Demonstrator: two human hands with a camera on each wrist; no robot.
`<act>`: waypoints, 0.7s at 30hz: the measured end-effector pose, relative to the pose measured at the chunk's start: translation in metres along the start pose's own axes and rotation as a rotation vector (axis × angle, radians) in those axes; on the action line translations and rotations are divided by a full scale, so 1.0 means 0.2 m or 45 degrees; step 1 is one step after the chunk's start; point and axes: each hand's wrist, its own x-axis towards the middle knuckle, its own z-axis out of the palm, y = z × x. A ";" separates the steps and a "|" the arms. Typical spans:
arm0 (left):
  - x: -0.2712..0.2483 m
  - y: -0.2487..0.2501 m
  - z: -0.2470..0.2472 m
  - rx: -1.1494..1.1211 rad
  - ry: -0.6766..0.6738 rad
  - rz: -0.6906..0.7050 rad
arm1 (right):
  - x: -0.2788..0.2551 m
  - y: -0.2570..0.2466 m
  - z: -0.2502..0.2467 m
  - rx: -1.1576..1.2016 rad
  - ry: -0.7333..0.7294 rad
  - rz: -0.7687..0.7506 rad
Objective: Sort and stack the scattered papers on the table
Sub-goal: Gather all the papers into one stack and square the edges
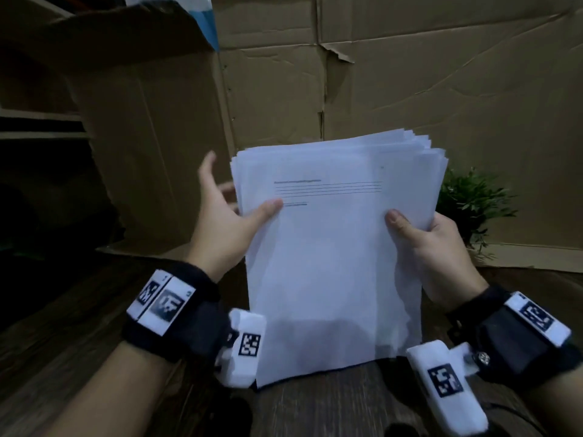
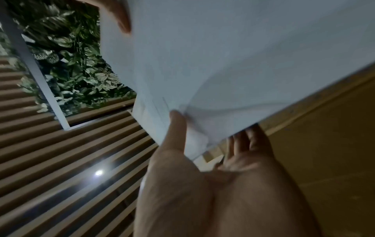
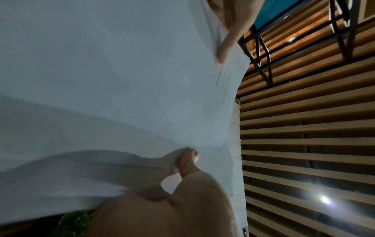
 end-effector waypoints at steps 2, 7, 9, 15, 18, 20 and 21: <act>-0.04 -0.09 0.01 -0.114 -0.215 -0.190 | 0.01 0.01 -0.01 0.048 0.046 0.011; -0.11 -0.23 0.05 -0.206 -0.358 -0.341 | 0.01 0.01 -0.04 -0.052 0.028 0.015; -0.09 -0.24 0.06 -0.307 -0.335 -0.388 | 0.02 0.02 -0.05 -0.142 -0.002 0.081; -0.09 -0.25 0.19 -0.063 0.005 -0.394 | -0.01 0.08 -0.01 -0.398 0.103 -0.035; -0.12 -0.20 0.25 0.119 0.184 -0.337 | -0.03 0.08 0.03 -0.524 0.141 -0.200; -0.15 -0.19 0.27 0.119 0.175 -0.325 | -0.04 0.09 0.03 -0.557 0.148 -0.199; -0.15 -0.20 0.27 0.106 0.161 -0.336 | -0.04 0.10 0.03 -0.577 0.150 -0.186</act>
